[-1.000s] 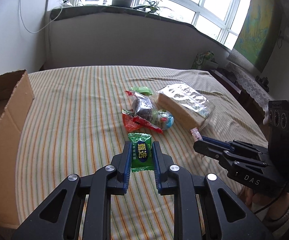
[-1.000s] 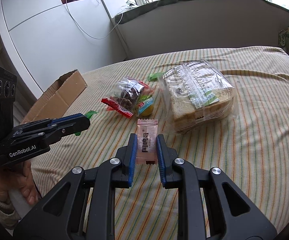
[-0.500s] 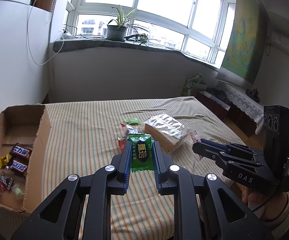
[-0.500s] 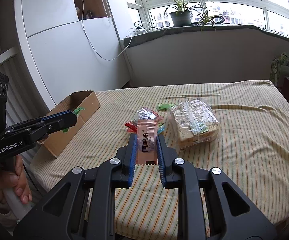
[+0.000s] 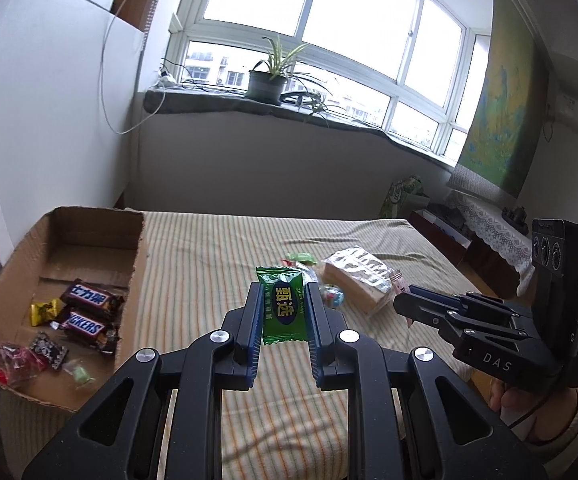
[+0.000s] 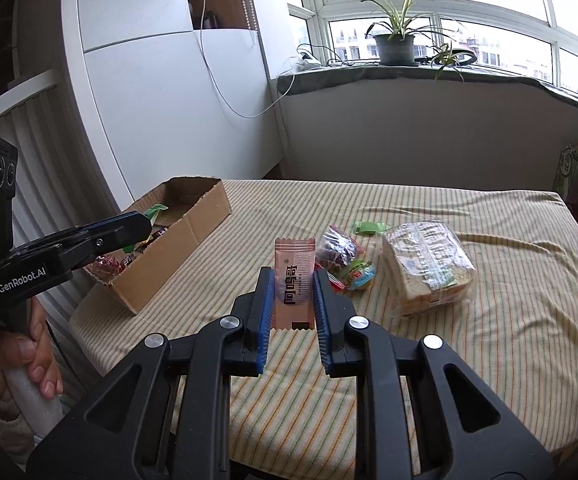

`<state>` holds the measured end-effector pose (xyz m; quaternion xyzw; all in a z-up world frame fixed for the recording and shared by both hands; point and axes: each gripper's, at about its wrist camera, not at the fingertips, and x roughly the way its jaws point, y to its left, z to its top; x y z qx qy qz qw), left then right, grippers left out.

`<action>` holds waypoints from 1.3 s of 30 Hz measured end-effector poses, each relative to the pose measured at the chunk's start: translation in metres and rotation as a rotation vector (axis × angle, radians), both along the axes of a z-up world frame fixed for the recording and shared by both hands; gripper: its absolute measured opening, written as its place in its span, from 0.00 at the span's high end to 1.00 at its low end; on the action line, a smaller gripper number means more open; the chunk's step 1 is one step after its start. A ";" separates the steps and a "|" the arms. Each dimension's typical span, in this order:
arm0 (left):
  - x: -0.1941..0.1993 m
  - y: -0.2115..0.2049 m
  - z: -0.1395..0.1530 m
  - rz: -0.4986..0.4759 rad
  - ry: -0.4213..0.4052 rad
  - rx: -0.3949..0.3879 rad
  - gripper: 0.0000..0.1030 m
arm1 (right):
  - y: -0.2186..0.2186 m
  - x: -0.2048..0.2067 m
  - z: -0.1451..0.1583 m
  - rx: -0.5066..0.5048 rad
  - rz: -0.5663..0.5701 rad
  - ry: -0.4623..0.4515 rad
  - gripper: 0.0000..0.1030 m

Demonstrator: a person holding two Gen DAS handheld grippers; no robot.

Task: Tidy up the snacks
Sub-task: 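Carry the pink bar and green packet in both tools over the box, then open both tools to drop the pink bar and green packet into the box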

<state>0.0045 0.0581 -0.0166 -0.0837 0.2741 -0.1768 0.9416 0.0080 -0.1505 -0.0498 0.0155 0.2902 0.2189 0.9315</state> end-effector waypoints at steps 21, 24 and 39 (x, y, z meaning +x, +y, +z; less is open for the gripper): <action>-0.007 0.150 -0.028 0.317 0.039 -0.067 0.82 | 0.208 0.035 -0.011 -0.097 0.372 0.029 0.80; -0.005 0.151 -0.026 0.316 0.033 -0.065 0.82 | 0.218 0.039 -0.012 -0.097 0.387 0.028 0.80; 0.005 0.171 -0.033 0.412 0.054 -0.074 0.34 | 0.245 0.071 -0.019 -0.091 0.421 0.041 0.57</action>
